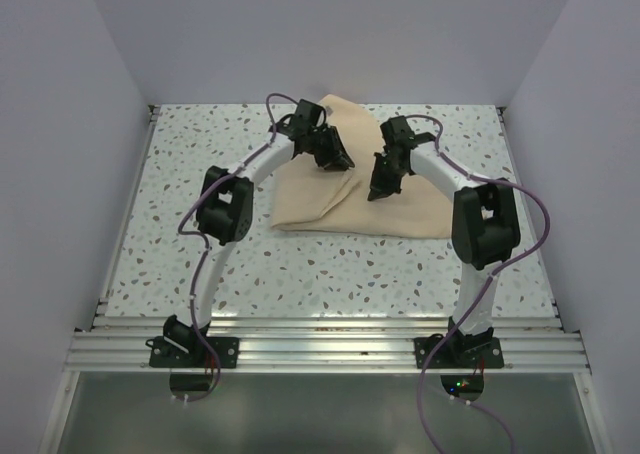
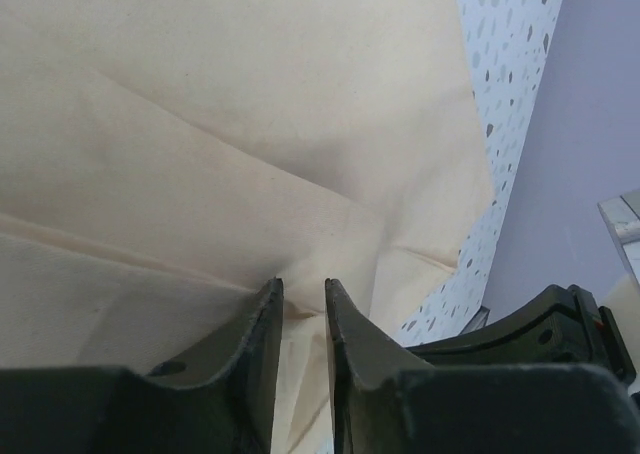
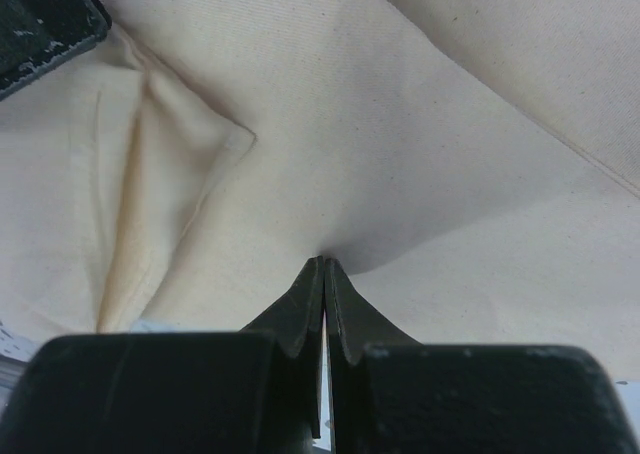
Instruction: Prepare the surgical pack
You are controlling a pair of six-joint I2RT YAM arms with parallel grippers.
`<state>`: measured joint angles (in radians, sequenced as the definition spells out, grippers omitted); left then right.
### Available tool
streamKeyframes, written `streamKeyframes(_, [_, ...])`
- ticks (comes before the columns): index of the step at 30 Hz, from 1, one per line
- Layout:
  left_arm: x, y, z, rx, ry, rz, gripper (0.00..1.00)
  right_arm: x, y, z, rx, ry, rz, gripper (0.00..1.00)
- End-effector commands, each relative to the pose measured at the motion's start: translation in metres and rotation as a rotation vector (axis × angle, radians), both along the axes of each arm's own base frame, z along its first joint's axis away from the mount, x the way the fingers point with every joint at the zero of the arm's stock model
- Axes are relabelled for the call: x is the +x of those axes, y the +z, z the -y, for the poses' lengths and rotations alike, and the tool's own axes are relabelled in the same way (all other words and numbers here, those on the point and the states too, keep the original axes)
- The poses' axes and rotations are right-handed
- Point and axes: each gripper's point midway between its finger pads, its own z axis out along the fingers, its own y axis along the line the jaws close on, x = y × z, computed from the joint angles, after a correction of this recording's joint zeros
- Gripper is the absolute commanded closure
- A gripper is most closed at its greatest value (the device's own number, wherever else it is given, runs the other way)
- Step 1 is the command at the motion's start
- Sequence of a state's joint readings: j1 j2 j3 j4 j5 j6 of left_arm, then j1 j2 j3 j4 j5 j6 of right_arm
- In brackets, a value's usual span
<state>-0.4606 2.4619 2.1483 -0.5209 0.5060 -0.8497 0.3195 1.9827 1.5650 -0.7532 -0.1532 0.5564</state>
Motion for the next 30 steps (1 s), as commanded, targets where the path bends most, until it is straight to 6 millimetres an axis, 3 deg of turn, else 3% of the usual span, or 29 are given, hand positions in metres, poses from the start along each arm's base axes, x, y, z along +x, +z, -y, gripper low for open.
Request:
streamKeyframes(1, [0.009, 0.038, 0.020, -0.084, -0.061, 0.112, 0.71, 0.003, 0.031, -0.001, 0.030, 0.021, 0.056, 1.00])
streamKeyframes(9, [0.029, 0.085, -0.024, -0.040, -0.020, 0.227, 0.53, 0.015, 0.049, -0.008, 0.056, 0.039, 0.091, 1.00])
streamKeyframes(10, [0.027, 0.101, -0.031, -0.025, -0.032, 0.271, 0.54, 0.018, 0.053, -0.012, 0.075, 0.046, 0.101, 1.00])
streamKeyframes(13, [0.023, 0.119, -0.064, 0.095, -0.031, 0.349, 0.62, 0.035, 0.078, -0.037, 0.213, 0.105, 0.196, 1.00])
streamKeyframes(14, [0.015, 0.103, -0.073, 0.126, -0.045, 0.320, 0.74, 0.038, 0.085, -0.045, 0.256, 0.113, 0.217, 1.00])
streamKeyframes(15, [0.006, 0.116, -0.082, 0.140, -0.070, 0.361, 0.83, 0.049, 0.102, -0.058, 0.332, 0.146, 0.291, 1.00])
streamKeyframes(16, [-0.001, 0.111, -0.089, 0.160, -0.082, 0.356, 0.90, 0.053, 0.109, -0.064, 0.364, 0.152, 0.316, 1.00])
streamKeyframes(17, [-0.017, 0.085, -0.100, 0.194, -0.102, 0.299, 0.99, 0.057, 0.106, -0.069, 0.393, 0.138, 0.306, 1.00])
streamKeyframes(18, [-0.027, 0.097, -0.100, 0.179, -0.129, 0.338, 1.00, 0.064, 0.110, -0.075, 0.421, 0.134, 0.313, 1.00])
streamKeyframes(19, [-0.037, 0.092, -0.103, 0.186, -0.158, 0.343, 1.00, 0.065, 0.110, -0.082, 0.460, 0.150, 0.293, 1.00])
streamKeyframes(20, [-0.058, 0.066, -0.110, 0.199, -0.177, 0.275, 1.00, 0.074, 0.099, -0.090, 0.480, 0.148, 0.260, 1.00])
streamKeyframes(21, [-0.063, 0.079, -0.109, 0.172, -0.181, 0.328, 1.00, 0.074, 0.094, -0.096, 0.502, 0.153, 0.237, 1.00])
streamKeyframes(23, [-0.088, 0.057, -0.111, 0.157, -0.220, 0.278, 1.00, 0.077, 0.078, -0.099, 0.509, 0.135, 0.184, 1.00])
streamKeyframes(26, [-0.108, 0.040, -0.106, 0.144, -0.267, 0.232, 1.00, 0.073, 0.057, -0.094, 0.482, 0.112, 0.135, 1.00])
streamKeyframes(30, [-0.118, 0.018, -0.092, 0.130, -0.326, 0.184, 1.00, 0.056, 0.031, -0.070, 0.393, 0.095, 0.081, 1.00])
